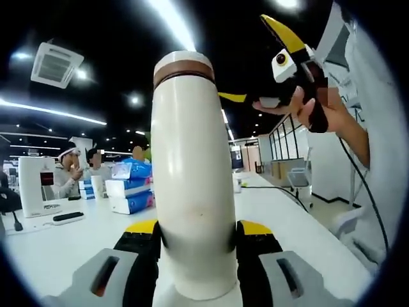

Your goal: Grasp the water cup twist off the cup lid place the cup lid on the table

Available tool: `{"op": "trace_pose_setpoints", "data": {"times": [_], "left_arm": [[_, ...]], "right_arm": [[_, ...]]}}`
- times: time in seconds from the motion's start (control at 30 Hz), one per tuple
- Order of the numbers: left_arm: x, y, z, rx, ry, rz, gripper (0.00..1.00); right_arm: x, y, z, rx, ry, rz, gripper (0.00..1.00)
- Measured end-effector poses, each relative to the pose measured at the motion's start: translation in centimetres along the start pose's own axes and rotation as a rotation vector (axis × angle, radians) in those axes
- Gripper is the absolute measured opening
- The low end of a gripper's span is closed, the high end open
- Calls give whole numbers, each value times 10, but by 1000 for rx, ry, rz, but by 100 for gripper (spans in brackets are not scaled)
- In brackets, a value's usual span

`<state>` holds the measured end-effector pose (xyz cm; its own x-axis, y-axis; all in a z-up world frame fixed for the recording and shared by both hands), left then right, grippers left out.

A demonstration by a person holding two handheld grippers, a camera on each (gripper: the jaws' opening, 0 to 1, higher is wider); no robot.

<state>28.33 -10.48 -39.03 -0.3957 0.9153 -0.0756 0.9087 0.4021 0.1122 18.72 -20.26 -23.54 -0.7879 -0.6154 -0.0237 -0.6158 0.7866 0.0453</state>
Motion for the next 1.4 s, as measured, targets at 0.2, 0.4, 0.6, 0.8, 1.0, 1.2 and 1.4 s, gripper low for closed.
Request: {"op": "trace_pose_setpoints", "data": {"times": [0.2, 0.4, 0.6, 0.8, 1.0, 1.2, 1.4], "left_arm": [[1, 1, -2, 16, -1, 5, 47], [2, 0, -3, 4, -2, 4, 47], [1, 0, -3, 4, -5, 6, 47], [2, -1, -3, 7, -5, 4, 47], [1, -1, -3, 5, -7, 6, 47], [1, 0, -3, 13, -9, 4, 47], [2, 0, -3, 19, -12, 0, 47]], "right_arm": [[-26, -11, 3, -19, 12, 15, 66], [-45, -25, -1, -55, -3, 1, 54], [-46, -32, 0, -79, 20, -13, 46], [-46, -38, 2, -90, 18, -111, 45], [-46, -41, 0, -59, 56, -198, 45], [-49, -46, -1, -47, 82, -318, 44], [-53, -52, 1, -60, 77, -421, 44]]}}
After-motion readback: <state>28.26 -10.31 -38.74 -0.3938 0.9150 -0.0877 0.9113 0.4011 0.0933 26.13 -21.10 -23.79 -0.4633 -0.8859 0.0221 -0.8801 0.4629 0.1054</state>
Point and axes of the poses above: the point that each gripper's makers call its tool centre point, and the gripper's own axes: x roughly backward along the fingers, y roughly to its left, z roughly out of its underside, the point moved 7 cm from there along x, roughly backward along the fingers, and after that the axes turned 1 degree about -z, right-handed, at the moved point
